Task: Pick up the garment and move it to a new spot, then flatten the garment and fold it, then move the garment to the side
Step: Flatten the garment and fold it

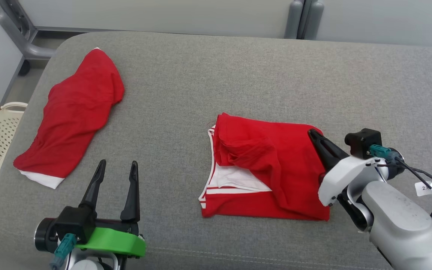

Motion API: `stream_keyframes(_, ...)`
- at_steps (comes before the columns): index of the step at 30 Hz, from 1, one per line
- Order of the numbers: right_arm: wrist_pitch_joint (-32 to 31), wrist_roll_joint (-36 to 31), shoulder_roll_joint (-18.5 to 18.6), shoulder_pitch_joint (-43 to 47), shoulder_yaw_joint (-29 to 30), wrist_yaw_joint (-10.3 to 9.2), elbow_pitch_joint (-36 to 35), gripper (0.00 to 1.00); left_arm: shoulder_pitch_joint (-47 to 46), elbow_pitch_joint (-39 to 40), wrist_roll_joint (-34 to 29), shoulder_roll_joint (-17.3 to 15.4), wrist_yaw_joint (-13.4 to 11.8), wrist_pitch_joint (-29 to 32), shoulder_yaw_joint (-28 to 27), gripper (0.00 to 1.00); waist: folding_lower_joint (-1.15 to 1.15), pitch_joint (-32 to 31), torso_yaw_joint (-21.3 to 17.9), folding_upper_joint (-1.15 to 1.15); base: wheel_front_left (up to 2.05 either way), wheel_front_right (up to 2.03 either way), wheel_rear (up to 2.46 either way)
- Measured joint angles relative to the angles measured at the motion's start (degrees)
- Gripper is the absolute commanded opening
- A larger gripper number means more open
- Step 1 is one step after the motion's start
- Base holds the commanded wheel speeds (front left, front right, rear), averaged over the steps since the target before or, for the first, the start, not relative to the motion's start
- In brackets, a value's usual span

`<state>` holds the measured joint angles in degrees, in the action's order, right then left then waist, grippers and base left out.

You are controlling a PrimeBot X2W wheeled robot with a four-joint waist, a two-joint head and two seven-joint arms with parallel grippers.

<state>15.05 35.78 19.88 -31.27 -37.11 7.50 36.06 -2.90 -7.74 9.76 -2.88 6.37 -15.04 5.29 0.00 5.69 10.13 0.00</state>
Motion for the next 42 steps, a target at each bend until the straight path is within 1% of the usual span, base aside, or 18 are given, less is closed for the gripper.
stream_keyframes(4, 0.0, -1.15, -1.97, -1.98, -0.71, 0.01, 3.22, 0.0, -0.17, -0.11, 0.01, 0.0, 0.01, 0.0, 0.29, 1.0, 0.0, 0.5, 0.55, 0.0, 0.0, 0.0, 0.0)
stream_keyframes(11, 0.0, -2.69, -4.07, -3.78, -2.36, 0.01, 9.67, 0.0, -1.14, -0.3, 0.03, 0.0, 0.12, 0.0, 0.8, 1.0, 0.0, 1.53, 2.15, 0.0, 0.0, 0.0, 0.0)
stream_keyframes(16, 0.0, -2.64, -5.42, -4.28, -3.34, 0.01, 12.09, 0.0, -1.21, -0.36, 0.03, 0.0, 0.14, 0.0, 1.05, 1.0, 0.0, 2.0, 3.39, 0.0, 0.0, 0.0, 0.0)
stream_keyframes(24, 0.0, -1.42, -6.84, -4.37, -6.05, 0.01, 13.18, 0.0, -1.25, -0.64, 0.2, 0.0, 0.14, 0.0, 1.35, 1.0, 0.0, 1.99, 4.4, 0.0, 0.0, 0.0, 0.0)
stream_keyframes(28, 0.0, -0.55, -8.29, -4.58, -7.8, 0.01, 13.24, 0.0, -1.3, -0.67, 0.29, 0.0, 0.13, 0.0, 1.64, 1.0, 0.0, 1.99, 4.75, 0.0, 0.0, 0.0, 0.0)
stream_keyframes(32, 0.0, 0.37, -10.15, -4.6, -10.44, 0.01, 13.37, 0.0, -1.33, -0.78, 0.44, 0.0, 0.11, 0.0, 1.81, 1.0, 0.0, 1.96, 5.22, 0.0, 0.0, 0.0, 0.0)
stream_keyframes(39, 0.0, 3.12, -11.79, -3.98, -15.13, 0.01, 13.03, 0.0, -1.33, -0.78, 0.74, 0.0, -0.08, 0.0, 1.85, 1.0, 0.0, 1.99, 5.73, 0.0, 0.0, 0.0, 0.0)
stream_keyframes(42, 0.01, 4.42, -12.14, -3.76, -16.28, 0.01, 12.62, 0.0, -1.33, -0.77, 0.85, 0.0, -0.24, 0.0, 1.89, 1.0, 0.0, 2.12, 5.76, 0.0, 0.0, 0.0, 0.0)
